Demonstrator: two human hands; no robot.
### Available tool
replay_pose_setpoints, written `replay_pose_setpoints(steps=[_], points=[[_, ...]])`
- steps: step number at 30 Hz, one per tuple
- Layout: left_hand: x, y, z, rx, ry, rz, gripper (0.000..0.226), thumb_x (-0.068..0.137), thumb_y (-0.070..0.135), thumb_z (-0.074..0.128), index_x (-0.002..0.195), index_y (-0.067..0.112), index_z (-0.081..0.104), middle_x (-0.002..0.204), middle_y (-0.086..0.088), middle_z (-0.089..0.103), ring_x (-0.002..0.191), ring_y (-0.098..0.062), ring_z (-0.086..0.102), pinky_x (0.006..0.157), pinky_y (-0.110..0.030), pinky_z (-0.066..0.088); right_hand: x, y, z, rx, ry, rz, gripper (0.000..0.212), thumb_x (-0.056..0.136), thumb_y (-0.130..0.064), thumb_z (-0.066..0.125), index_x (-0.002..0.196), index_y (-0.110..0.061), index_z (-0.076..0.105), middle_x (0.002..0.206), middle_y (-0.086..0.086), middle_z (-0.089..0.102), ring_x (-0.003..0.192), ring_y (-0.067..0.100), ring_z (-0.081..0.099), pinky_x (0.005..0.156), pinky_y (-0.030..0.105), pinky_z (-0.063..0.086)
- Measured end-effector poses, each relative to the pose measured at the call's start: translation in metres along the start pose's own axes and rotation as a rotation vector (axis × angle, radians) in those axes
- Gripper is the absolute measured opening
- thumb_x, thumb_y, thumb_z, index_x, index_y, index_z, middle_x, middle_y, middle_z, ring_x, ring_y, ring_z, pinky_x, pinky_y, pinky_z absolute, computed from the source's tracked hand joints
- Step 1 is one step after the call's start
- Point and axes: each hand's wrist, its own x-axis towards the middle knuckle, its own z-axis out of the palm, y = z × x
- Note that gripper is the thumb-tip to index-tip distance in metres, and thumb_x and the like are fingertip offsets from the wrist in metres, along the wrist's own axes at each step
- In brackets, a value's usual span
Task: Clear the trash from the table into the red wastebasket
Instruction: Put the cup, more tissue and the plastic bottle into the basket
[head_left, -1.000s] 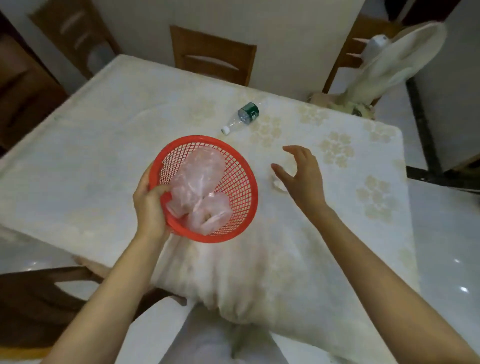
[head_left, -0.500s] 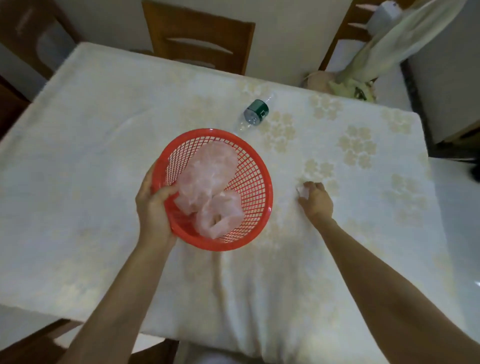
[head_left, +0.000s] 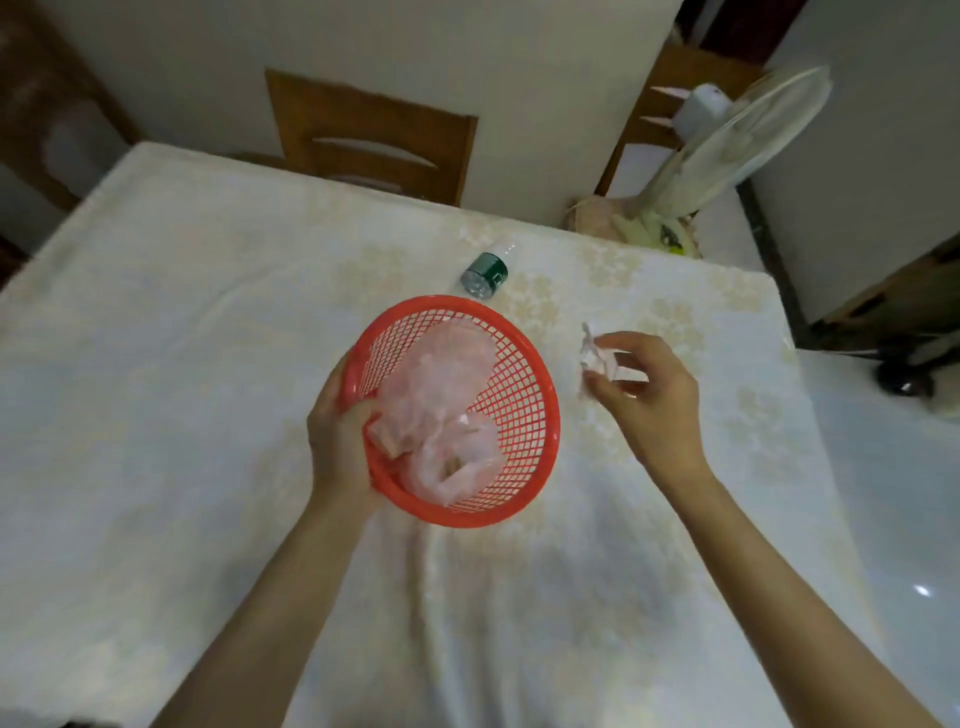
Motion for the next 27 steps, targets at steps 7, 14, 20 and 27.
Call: replay_pose_setpoints(steps=[7, 14, 20, 27], points=[[-0.005, 0.013, 0.003, -0.022, 0.002, 0.032, 0.057, 0.061, 0.0, 0.054, 0.109, 0.026, 0.071, 0.119, -0.007, 0.069, 0.115, -0.032, 0.062, 0.102, -0.048, 0.048, -0.012, -0.069, 0.036, -0.117, -0.23, -0.447, 0.032, 0.081, -0.02, 0.067, 0.112, -0.021, 0.061, 0.117, -0.003, 0.061, 0.1, 0.014, 0.061, 0.073, 0.033, 0.057], [0.007, 0.031, -0.031, -0.081, 0.126, 0.109, 0.058, 0.072, -0.015, 0.047, 0.118, 0.015, 0.064, 0.099, 0.011, 0.074, 0.091, -0.009, 0.068, 0.072, -0.019, 0.054, -0.004, -0.075, 0.098, -0.181, -0.386, -0.582, 0.039, 0.088, -0.044, 0.056, 0.117, -0.019, 0.061, 0.123, -0.002, 0.063, 0.111, 0.014, 0.059, 0.082, 0.031, 0.054], [0.034, 0.05, -0.066, -0.081, 0.203, 0.131, 0.064, 0.069, -0.01, 0.047, 0.129, 0.008, 0.058, 0.117, -0.005, 0.069, 0.099, -0.013, 0.067, 0.085, -0.026, 0.053, 0.067, -0.05, 0.142, -0.213, -0.205, -0.369, 0.028, 0.094, -0.029, 0.052, 0.118, -0.016, 0.06, 0.125, 0.005, 0.062, 0.111, 0.02, 0.059, 0.089, 0.032, 0.052], [0.069, 0.056, -0.087, -0.124, 0.229, 0.167, 0.068, 0.064, -0.006, 0.051, 0.13, 0.006, 0.057, 0.131, -0.016, 0.061, 0.111, -0.023, 0.061, 0.096, -0.034, 0.05, 0.149, 0.035, 0.203, -0.853, -0.608, -0.33, 0.083, 0.075, -0.009, 0.073, 0.145, -0.02, 0.029, 0.158, 0.014, 0.019, 0.146, 0.034, 0.015, 0.115, 0.05, 0.03]])
